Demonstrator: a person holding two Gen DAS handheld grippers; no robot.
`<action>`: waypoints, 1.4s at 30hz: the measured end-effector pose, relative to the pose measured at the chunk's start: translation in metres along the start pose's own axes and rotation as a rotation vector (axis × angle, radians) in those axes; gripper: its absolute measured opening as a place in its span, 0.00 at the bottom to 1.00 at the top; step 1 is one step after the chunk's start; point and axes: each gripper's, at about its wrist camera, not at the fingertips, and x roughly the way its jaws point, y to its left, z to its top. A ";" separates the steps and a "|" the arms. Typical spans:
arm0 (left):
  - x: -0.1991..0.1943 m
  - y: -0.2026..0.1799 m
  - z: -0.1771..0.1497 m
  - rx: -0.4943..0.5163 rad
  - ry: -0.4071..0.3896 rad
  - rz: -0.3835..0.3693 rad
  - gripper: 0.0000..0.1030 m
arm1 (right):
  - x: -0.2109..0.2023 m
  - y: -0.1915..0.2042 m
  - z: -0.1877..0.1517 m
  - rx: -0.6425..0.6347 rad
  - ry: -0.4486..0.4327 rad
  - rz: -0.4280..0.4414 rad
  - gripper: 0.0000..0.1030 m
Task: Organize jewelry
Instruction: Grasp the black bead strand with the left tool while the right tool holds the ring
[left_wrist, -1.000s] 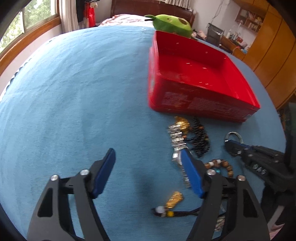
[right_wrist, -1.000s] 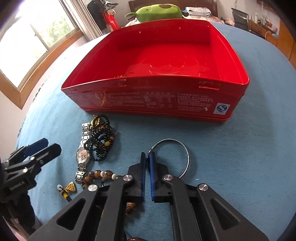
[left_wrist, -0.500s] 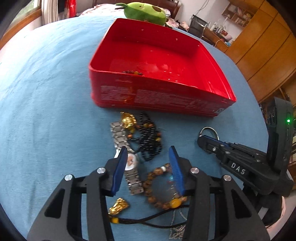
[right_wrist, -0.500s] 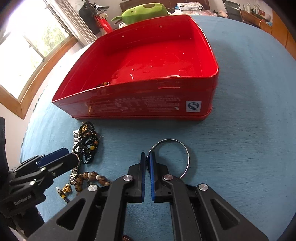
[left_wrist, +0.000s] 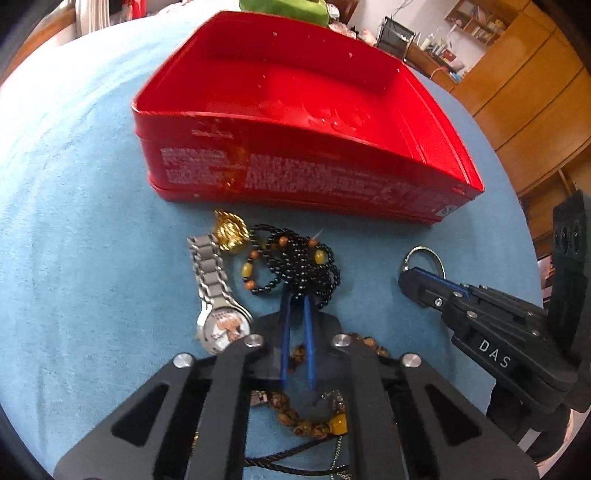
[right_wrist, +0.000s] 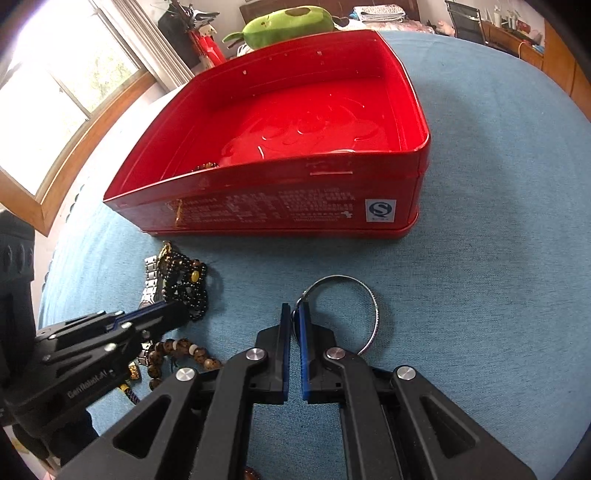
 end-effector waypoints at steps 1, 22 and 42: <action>-0.005 0.000 0.000 0.003 -0.024 0.005 0.02 | -0.001 -0.001 0.000 0.002 -0.003 -0.007 0.02; 0.012 -0.011 0.010 -0.014 -0.004 0.045 0.35 | -0.002 -0.004 0.000 0.011 -0.012 -0.029 0.03; -0.017 -0.014 0.020 -0.010 -0.130 -0.029 0.13 | -0.025 -0.004 0.000 0.001 -0.097 -0.008 0.03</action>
